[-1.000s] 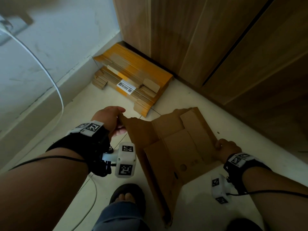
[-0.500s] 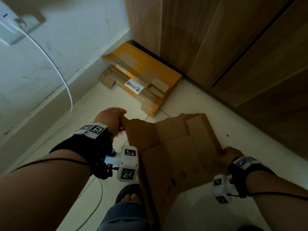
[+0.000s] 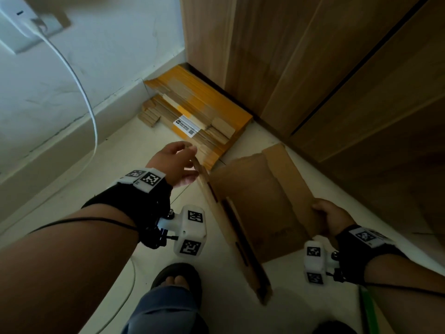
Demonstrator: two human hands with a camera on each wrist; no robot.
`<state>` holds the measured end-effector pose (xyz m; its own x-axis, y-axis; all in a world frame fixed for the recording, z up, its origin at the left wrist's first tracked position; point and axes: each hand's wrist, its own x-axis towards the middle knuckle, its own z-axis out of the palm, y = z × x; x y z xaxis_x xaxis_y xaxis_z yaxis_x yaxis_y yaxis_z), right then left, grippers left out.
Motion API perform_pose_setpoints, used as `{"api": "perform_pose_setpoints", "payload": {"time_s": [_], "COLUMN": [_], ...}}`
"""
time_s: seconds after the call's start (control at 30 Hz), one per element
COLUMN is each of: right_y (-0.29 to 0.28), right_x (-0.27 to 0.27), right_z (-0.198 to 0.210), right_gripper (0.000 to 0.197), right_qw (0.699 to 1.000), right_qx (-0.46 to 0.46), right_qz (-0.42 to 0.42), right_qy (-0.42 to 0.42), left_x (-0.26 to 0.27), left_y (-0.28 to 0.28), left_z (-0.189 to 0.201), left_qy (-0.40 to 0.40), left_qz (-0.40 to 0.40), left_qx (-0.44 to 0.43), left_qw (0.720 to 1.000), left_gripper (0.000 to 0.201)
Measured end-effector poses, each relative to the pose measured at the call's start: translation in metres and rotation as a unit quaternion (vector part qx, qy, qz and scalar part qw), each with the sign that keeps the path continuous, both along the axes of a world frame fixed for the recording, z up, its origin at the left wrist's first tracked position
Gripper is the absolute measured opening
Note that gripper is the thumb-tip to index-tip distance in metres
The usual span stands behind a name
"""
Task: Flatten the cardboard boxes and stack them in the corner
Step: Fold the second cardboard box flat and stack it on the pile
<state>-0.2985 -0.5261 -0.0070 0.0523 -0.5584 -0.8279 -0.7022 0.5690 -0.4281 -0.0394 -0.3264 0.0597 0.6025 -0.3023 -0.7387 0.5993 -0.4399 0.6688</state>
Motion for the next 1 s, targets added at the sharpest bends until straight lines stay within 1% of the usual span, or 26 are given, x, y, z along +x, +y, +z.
{"api": "perform_pose_setpoints", "payload": {"time_s": [0.07,0.1,0.13,0.2,0.27,0.3,0.37,0.43,0.5,0.6,0.63,0.7,0.8,0.9,1.0], "right_y": [0.003,0.006,0.008,0.012,0.014,0.015,0.017,0.018,0.02,0.026,0.027,0.028,0.032,0.036,0.037], "right_x": [0.005,0.009,0.012,0.018,0.022,0.024,0.028,0.034,0.041,0.05,0.051,0.051,0.05,0.05,0.05], "right_z": [0.009,0.014,0.018,0.025,0.029,0.031,0.036,0.043,0.051,0.057,0.058,0.058,0.061,0.064,0.064], "right_gripper": [0.028,0.024,0.022,0.022,0.023,0.025,0.03,0.029,0.026,0.015,0.015,0.018,0.021,0.032,0.044], "right_qw": [1.0,0.999,0.998,0.997,0.995,0.995,0.993,0.988,0.977,0.96,0.954,0.946,0.939,0.933,0.93], "right_qx": [-0.001,0.003,0.009,0.012,0.014,0.014,0.004,-0.014,-0.036,-0.069,-0.079,-0.097,-0.104,-0.1,-0.095], "right_qz": [-0.005,-0.003,0.002,0.021,0.044,0.057,0.084,0.128,0.187,0.259,0.278,0.306,0.324,0.342,0.352], "right_qy": [-0.028,-0.045,-0.058,-0.075,-0.084,-0.085,-0.084,-0.086,-0.094,-0.081,-0.074,-0.057,-0.048,-0.041,-0.037], "left_x": [-0.003,-0.004,-0.006,-0.009,-0.009,-0.008,-0.006,-0.005,-0.005,-0.005,-0.005,-0.005,-0.005,-0.006,-0.006], "left_y": [0.0,0.001,0.001,0.0,0.0,0.0,0.0,0.0,-0.001,-0.002,-0.002,-0.002,-0.001,-0.002,-0.003], "left_z": [-0.003,-0.005,-0.007,-0.01,-0.011,-0.012,-0.013,-0.015,-0.016,-0.02,-0.02,-0.021,-0.019,-0.019,-0.019], "left_qy": [0.026,0.019,-0.008,-0.071,-0.101,-0.1,-0.081,-0.081,-0.094,-0.105,-0.107,-0.105,-0.112,-0.125,-0.133], "left_qz": [-0.001,-0.016,-0.045,-0.103,-0.119,-0.124,-0.136,-0.14,-0.132,-0.119,-0.116,-0.107,-0.106,-0.12,-0.115], "left_qx": [-0.036,-0.039,-0.029,0.012,0.041,0.045,0.038,0.037,0.051,0.056,0.054,0.051,0.056,0.076,0.089], "left_qw": [0.999,0.999,0.999,0.992,0.987,0.986,0.987,0.986,0.985,0.986,0.986,0.987,0.986,0.982,0.98], "left_gripper": [0.039,0.048,0.055,0.059,0.055,0.057,0.071,0.08,0.082,0.085,0.086,0.089,0.091,0.093,0.09]}}
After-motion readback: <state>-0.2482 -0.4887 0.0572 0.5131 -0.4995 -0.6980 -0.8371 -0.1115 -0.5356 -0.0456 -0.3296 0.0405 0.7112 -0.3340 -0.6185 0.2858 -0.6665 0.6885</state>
